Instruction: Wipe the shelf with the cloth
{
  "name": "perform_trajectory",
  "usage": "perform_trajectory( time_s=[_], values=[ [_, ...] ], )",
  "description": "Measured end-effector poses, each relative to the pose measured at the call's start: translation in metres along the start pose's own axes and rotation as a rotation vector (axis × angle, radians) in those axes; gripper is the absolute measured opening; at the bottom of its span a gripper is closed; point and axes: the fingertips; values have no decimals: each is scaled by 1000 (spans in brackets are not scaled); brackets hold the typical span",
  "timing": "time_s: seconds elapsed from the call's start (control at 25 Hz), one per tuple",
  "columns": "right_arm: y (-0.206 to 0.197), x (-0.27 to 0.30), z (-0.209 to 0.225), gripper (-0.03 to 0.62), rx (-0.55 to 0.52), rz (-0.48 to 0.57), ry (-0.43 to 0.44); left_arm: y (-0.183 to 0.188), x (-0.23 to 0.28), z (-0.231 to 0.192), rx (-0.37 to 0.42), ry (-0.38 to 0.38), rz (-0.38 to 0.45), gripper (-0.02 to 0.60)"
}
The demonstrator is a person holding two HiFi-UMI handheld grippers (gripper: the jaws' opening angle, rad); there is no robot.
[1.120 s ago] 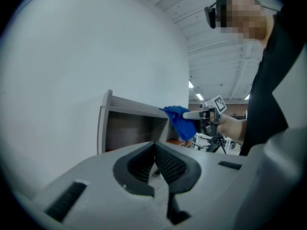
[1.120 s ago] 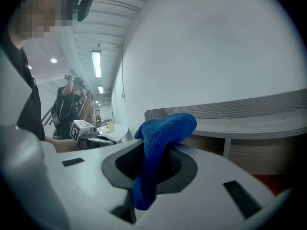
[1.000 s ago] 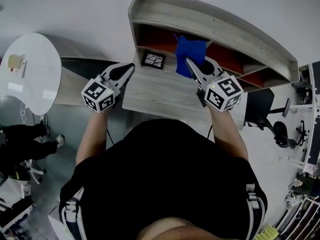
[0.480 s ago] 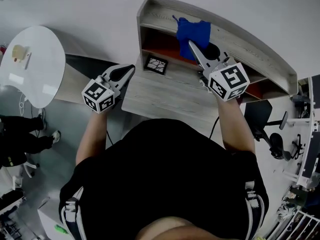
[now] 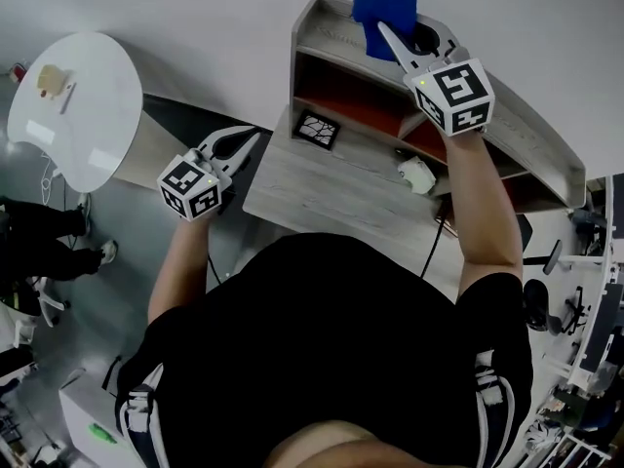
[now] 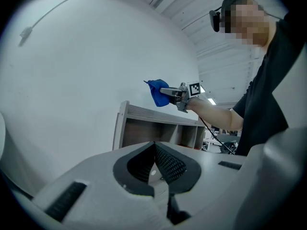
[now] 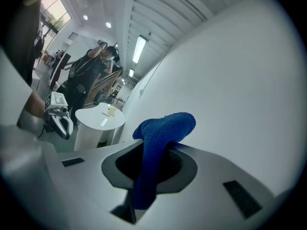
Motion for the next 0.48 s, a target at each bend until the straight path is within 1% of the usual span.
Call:
perform_trajectory(
  time_s=[0.12,0.2,0.48],
  values=[
    [5,17,-2,57,-109,-30,28,2,-6,-2,4,16,4,17],
    [5,28,-7,58,-160,-48,45,1,-9,-4,5,25,6,17],
    [-11,63,-20,57,-237,-113,90,0,-16,-4,-10,43,18,17]
  ],
)
Point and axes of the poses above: the fingertips, and each gripper's own axes: x forward along the fingers, z to its right, y out of its top, and after that the axes turned 5 degrees about -x, right-handed
